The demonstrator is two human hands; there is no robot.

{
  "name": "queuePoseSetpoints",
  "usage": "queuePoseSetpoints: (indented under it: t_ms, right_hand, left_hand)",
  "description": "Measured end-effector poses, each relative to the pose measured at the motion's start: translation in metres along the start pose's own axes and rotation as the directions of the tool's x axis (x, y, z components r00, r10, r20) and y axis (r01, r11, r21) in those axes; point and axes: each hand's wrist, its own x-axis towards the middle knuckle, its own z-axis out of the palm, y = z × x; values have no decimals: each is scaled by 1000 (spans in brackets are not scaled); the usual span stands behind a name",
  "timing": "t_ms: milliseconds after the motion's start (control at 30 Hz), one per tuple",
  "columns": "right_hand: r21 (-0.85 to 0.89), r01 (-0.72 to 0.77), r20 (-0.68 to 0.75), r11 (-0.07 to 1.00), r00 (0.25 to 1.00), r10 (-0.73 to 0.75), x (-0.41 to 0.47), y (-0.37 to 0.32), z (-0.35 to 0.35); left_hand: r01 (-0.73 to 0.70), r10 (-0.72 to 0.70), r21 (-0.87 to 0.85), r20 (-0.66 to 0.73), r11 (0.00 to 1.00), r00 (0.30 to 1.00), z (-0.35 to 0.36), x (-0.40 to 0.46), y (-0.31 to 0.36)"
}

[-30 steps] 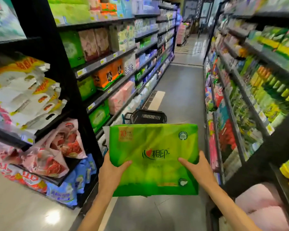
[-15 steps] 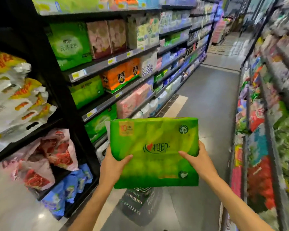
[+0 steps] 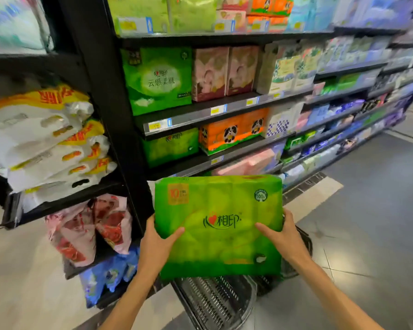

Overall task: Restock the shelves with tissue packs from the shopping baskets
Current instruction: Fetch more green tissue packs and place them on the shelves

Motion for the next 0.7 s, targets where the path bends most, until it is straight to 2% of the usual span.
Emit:
queuePoseSetpoints:
  t_ms: [133,400,600,700]
  right_hand:
    - [-19,10,72,1000,997,-8,66,-8,13]
    - [-17,61,193,998,979,-57,181,-37,40]
    - [-29,186,368,982,916,-162,280,-52,66]
    - [2,252,410,968,882,-231,330,-55,74]
  left_hand:
    - [30,-31,-13,-65,999,997,7,44,2]
    - [-13,7,-30,-196,999,981,15,118,16]
    - [23,-25,-11,-284,1000,958,29,170,31]
    - [47,-59,-43,-343,998,937,44,192,37]
